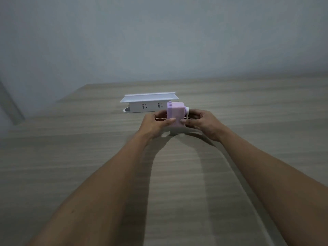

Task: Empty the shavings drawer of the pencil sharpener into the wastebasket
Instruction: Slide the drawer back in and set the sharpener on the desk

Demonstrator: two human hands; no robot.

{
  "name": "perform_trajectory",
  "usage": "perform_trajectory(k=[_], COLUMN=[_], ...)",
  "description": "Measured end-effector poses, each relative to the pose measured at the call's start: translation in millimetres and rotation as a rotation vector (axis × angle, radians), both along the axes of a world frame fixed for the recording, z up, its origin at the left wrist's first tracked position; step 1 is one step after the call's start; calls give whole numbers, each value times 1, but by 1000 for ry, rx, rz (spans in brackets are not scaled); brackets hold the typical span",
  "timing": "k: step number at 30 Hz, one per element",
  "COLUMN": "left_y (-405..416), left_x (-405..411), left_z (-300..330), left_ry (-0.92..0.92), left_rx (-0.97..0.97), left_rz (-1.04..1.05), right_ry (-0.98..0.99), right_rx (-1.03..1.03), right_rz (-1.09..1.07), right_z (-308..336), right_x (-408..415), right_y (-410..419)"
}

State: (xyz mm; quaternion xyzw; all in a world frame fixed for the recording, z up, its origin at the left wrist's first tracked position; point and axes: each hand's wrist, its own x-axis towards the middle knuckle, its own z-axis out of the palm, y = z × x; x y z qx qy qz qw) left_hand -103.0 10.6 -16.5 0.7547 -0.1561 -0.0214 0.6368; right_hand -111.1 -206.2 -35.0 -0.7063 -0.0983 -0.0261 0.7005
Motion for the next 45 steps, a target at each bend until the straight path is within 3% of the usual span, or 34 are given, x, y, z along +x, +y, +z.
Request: perform_trajectory(k=[12,25,29,32,37,41,45], left_y=[-31,-38,-34,-26,5,35,58], left_x=[94,127,118,101,59,12,-29], left_z=[-9,-26,-21,-15,-5,-9,-17], left_ry=[8,64,98,84,-44,-215,-271], left_rx=[58,82,119,152,305,599,926], left_rz=[50,35,32,56,150,171,210], right_ry=[13,-19,-28,-106,-215,-288,-332], right_rx=[14,-140,-154,-276,-557,-777,-964], right_rz=[-51,-66,-224,-372,-497,-517,-525], right_z=[-6,-16,-20,-22,-19,-21,-23], right_x=[92,116,106,84,37,-4,-40], right_y=[-23,-34,-27,-22,-10,11,29])
